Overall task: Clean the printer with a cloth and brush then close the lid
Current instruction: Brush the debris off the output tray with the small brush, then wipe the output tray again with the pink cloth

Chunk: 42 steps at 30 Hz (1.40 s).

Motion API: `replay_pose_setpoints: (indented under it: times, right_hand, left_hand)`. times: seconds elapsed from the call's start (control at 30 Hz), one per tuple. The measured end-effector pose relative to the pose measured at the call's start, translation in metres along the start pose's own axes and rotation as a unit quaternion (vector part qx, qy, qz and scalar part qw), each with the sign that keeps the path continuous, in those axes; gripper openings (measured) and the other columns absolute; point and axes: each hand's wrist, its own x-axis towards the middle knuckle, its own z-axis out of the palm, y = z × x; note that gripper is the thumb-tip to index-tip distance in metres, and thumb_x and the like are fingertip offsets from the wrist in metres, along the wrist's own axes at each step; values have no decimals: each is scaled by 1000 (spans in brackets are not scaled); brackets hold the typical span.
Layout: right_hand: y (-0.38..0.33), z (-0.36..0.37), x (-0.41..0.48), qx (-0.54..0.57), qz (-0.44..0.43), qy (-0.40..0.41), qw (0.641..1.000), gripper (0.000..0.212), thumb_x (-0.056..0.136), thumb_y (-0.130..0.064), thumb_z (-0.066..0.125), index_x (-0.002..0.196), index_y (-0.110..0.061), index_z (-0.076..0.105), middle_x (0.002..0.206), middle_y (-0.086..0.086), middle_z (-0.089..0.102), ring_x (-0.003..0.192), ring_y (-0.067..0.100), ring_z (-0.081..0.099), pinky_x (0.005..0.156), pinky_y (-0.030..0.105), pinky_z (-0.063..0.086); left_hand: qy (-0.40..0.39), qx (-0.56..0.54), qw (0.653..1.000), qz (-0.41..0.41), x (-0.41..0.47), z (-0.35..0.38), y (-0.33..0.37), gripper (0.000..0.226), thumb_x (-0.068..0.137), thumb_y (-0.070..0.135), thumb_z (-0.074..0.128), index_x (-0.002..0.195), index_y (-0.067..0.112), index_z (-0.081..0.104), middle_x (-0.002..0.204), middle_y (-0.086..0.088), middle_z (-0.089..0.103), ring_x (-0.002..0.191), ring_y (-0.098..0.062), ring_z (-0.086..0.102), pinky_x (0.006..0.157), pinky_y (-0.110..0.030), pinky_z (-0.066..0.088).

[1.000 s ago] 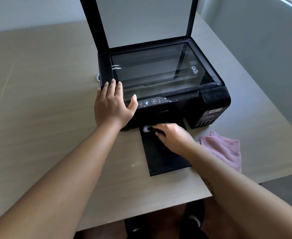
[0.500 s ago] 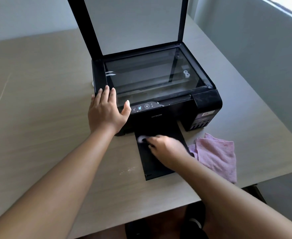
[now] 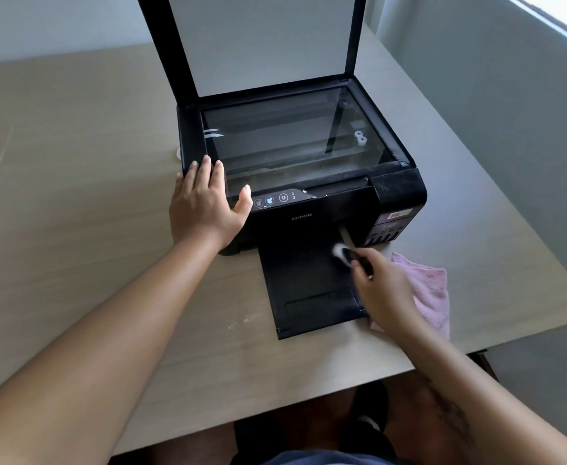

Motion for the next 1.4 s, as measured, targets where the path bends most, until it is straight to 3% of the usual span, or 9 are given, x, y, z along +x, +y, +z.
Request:
replay_pose_setpoints:
  times: [0.07, 0.2, 0.37, 0.5, 0.7, 0.97, 1.1, 1.27, 1.4]
  right_hand:
    - [7, -6, -4, -44, -1, -25, 999, 18, 92, -19, 57, 108, -18, 64, 77, -4, 62, 76, 21, 61, 64, 30, 43]
    - [-3, -10, -21, 16, -66, -294, 953, 21, 91, -23, 61, 109, -33, 66, 75, -11, 66, 67, 2, 58, 60, 17, 43]
    - [-3, 1, 2, -17, -107, -148, 983, 26, 86, -25, 66, 112, -25, 69, 96, -5, 71, 87, 12, 64, 69, 11, 36]
    - [-17, 19, 11, -25, -136, -177, 974, 33, 86, -20, 65, 119, -22, 66, 108, 0, 66, 98, 18, 62, 76, 16, 35]
    - [-60, 61, 1, 6, -201, -222, 954, 32, 90, -22, 59, 121, -28, 63, 97, -8, 57, 84, 14, 59, 73, 28, 49]
    - [-148, 171, -2, 5, -171, -223, 960, 35, 91, -16, 52, 119, -35, 60, 93, -17, 60, 76, 6, 55, 62, 19, 42]
    - [-173, 226, 9, -13, -144, -209, 967, 39, 90, -14, 49, 122, -35, 56, 121, -8, 59, 105, 18, 58, 86, 35, 51]
    - [-190, 255, 17, -75, -140, -247, 956, 57, 91, -10, 47, 144, -29, 38, 121, 6, 48, 105, 27, 53, 87, 39, 48]
    - [-180, 233, 11, -62, -117, -244, 961, 40, 89, -10, 47, 127, -18, 54, 115, 7, 54, 102, 25, 55, 84, 34, 47]
  left_hand:
    - [-6, 0, 1000, 1, 0, -1, 0, 78, 88, 59, 25, 145, 8, 40, 154, -14, 34, 143, -31, 29, 119, -45, 18]
    - [-36, 3, 999, -4, 0, -4, 1, 78, 90, 60, 23, 148, 10, 35, 157, -12, 28, 145, -29, 23, 120, -44, 14]
    - [-98, -13, 995, 2, 1, -15, 1, 74, 95, 60, 27, 152, 13, 26, 162, -7, 17, 149, -24, 11, 121, -41, 7]
    - [-70, -45, 997, -3, -21, -25, -10, 73, 94, 57, 26, 150, 11, 30, 158, -8, 27, 147, -28, 18, 120, -41, 17]
    - [-10, -73, 993, -90, -97, -20, -63, 63, 95, 47, 37, 139, 2, 42, 140, -18, 46, 129, -36, 40, 107, -43, 36]
    - [-207, 40, 965, -153, -175, 41, -184, 65, 89, 45, 27, 138, 7, 46, 141, -16, 49, 133, -39, 40, 113, -48, 28]
    - [-179, 6, 972, -155, -189, 51, -208, 62, 88, 48, 37, 133, 9, 55, 140, -17, 51, 126, -40, 47, 107, -49, 37]
    - [-128, -5, 982, -138, -194, 59, -218, 58, 90, 46, 42, 135, 10, 53, 143, -16, 48, 127, -41, 45, 109, -51, 32]
    - [-139, -4, 978, -158, -191, 58, -215, 59, 86, 46, 43, 128, 8, 56, 136, -17, 51, 123, -41, 44, 108, -51, 29]
